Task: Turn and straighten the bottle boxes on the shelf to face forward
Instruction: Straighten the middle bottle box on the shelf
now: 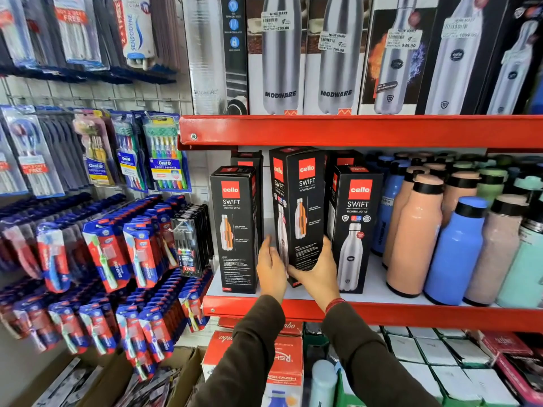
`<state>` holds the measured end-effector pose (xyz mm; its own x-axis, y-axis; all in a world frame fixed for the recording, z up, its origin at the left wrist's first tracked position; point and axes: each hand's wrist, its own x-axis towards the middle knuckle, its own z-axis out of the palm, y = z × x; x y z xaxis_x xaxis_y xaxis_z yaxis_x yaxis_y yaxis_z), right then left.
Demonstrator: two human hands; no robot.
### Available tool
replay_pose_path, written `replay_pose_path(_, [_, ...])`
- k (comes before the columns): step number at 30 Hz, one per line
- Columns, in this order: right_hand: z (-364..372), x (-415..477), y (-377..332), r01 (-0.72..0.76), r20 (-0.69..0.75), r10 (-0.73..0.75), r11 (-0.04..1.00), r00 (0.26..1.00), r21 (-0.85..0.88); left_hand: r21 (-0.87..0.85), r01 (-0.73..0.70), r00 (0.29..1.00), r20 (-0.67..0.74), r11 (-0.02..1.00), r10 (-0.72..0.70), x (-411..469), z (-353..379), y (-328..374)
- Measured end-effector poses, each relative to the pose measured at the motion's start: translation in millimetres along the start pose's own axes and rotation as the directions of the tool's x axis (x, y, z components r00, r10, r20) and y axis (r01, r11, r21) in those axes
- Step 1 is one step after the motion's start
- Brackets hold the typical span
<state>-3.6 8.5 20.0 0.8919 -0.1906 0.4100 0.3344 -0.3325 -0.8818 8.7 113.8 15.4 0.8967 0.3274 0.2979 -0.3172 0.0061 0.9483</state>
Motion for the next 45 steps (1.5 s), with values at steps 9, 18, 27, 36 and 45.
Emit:
replay_pose_path(9, [-6.2, 0.3, 0.2, 0.008, 0.121, -0.001, 0.998, 0.993, -0.058, 0.095, 0.064, 0.990, 0.117, 0.993, -0.075, 16.5, -8.7, -10.7])
replay_pose_path(18, [-10.5, 2.9, 11.1, 0.055, 0.181, -0.025, 0.985, 0.983, -0.165, 0.061, 0.006, 0.998, 0.063, 0.998, -0.010, 3.0, -5.9, -21.0])
replay_pose_path(27, [-7.2, 2.5, 29.9, 0.006, 0.123, 0.008, 0.993, 0.992, -0.117, 0.137, -0.089, 0.995, 0.049, 0.987, 0.083, -3.5, -7.1, -27.6])
replay_pose_path(36, [-5.5, -0.7, 35.8, 0.000, 0.122, 0.020, 0.987, 0.992, -0.162, 0.160, -0.050, 0.998, 0.055, 0.986, 0.042, -7.7, -6.3, -36.1])
replay_pose_path(45, [-4.9, -2.5, 43.1, -0.038, 0.118, 0.063, 0.979, 0.991, -0.202, 0.151, -0.043, 0.996, 0.081, 0.988, 0.031, -9.2, -7.8, -39.6])
